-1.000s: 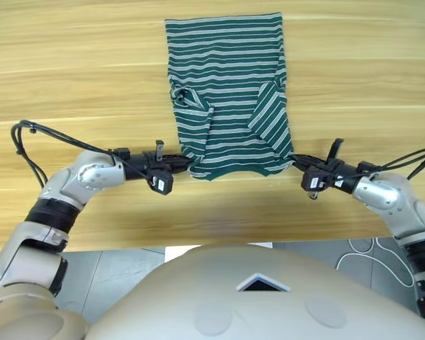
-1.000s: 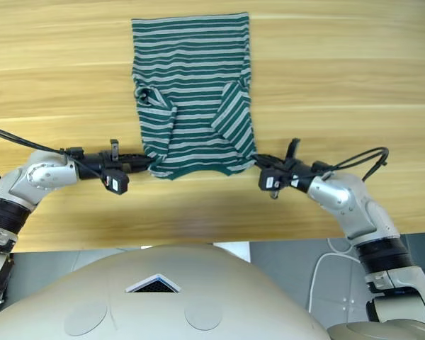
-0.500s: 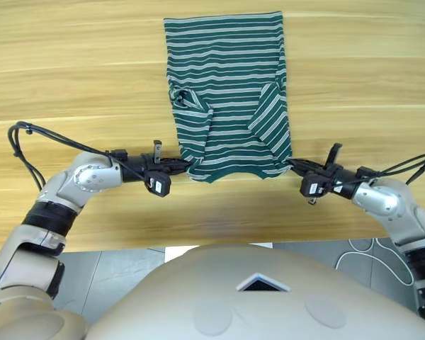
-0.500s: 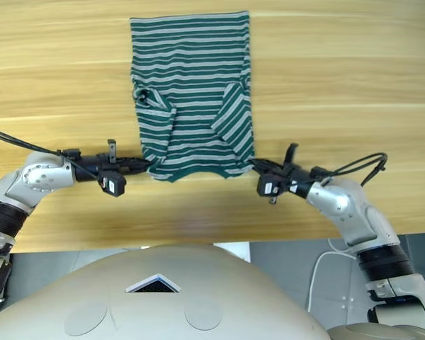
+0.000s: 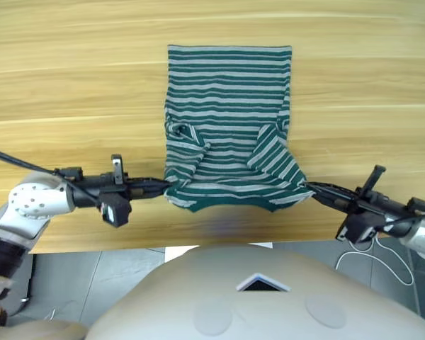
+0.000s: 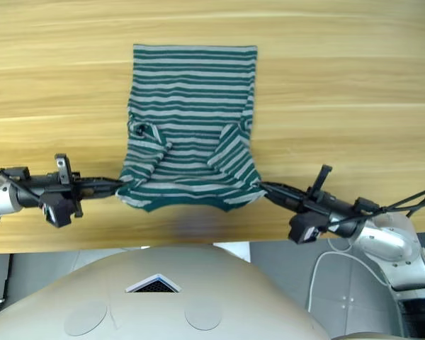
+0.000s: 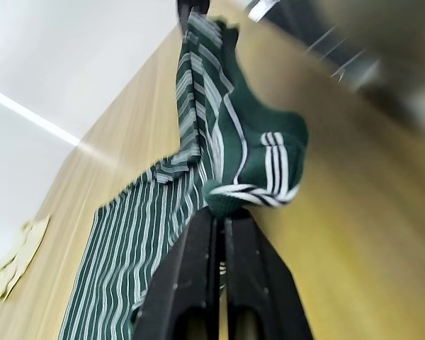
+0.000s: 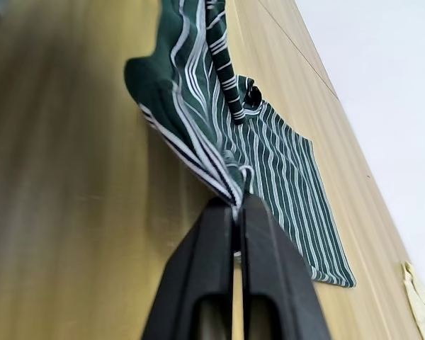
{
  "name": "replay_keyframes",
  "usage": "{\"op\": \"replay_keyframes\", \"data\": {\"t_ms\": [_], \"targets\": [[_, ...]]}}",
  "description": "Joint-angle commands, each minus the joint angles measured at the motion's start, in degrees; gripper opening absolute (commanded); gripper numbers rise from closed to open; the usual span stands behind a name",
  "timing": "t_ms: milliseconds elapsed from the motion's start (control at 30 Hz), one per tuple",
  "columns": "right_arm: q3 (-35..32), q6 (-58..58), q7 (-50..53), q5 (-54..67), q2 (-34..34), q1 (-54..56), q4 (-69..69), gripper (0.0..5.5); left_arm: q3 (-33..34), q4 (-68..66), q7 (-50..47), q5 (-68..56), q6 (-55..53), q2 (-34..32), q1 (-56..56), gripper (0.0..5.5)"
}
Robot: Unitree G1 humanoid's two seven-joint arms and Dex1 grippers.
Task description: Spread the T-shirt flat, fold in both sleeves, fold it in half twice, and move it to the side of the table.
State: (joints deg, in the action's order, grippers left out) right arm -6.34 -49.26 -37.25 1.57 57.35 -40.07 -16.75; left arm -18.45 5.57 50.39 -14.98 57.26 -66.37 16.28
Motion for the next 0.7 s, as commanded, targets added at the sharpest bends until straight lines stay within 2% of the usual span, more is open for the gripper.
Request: {"op": "replay_keyframes", "data": {"t_ms": [33, 267, 467, 700], "targets": [[-2.27, -3.3, -2.49, 3.74, 1.6, -4.0, -2.4, 0.0, 1.13, 3.11, 1.91, -3.79, 1.12, -2.43, 2.46, 0.04], [-3.74, -3.42, -4.82, 5.92, 1.27, -4.91, -2.65, 0.0, 1.55, 3.7, 2.67, -6.49, -1.53, 0.97, 1.91, 0.04], [-0.39, 11.24, -0.13, 1.72, -5.24, 10.99, -0.86, 0.0, 4.05, -10.69, -0.12, -2.56, -9.05, 12.93, -9.81, 0.04], [6.5, 23.25, 6.5, -12.93, -14.68, 30.07, 7.63, 0.0, 8.08, -26.2, -4.68, 3.89, -11.2, 23.68, -21.41, 0.04]]}}
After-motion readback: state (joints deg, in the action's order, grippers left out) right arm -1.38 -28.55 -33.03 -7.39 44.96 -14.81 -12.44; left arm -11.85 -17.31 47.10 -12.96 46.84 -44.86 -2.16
